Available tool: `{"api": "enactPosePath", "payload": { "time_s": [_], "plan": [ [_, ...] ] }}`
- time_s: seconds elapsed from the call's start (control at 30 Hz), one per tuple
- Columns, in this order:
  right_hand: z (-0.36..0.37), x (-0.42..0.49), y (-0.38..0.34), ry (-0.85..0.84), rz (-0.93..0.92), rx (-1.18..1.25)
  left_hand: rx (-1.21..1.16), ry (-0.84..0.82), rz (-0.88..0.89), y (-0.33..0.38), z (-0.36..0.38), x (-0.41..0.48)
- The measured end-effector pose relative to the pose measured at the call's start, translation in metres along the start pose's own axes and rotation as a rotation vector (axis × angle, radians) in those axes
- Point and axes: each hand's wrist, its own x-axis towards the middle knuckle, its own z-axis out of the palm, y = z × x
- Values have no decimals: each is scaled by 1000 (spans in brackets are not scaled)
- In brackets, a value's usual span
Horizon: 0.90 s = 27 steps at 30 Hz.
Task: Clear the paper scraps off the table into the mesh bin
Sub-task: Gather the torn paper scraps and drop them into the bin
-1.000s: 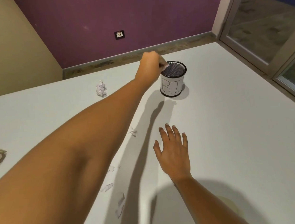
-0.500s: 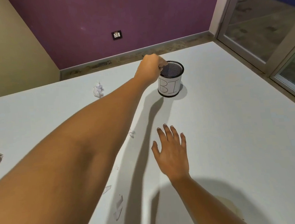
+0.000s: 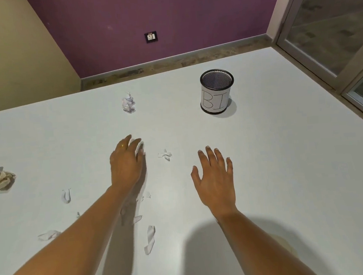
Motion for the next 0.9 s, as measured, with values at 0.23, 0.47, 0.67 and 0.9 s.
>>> {"api": "enactPosePath", "payload": {
  "time_s": [0.23, 0.47, 0.67, 0.9],
  "plan": [
    [2, 1, 1, -48, -8, 2, 170, -222, -167, -23, 12, -9],
    [-3, 5, -5, -61, -46, 1, 169, -257, -175, -27, 15, -5],
    [-6, 23, -52, -212, -281, 225, 163, -317, -188, -30, 14, 1],
    [-11, 37, -78, -378, -375, 126, 182, -302, -178, -32, 17, 1]
  ]
}}
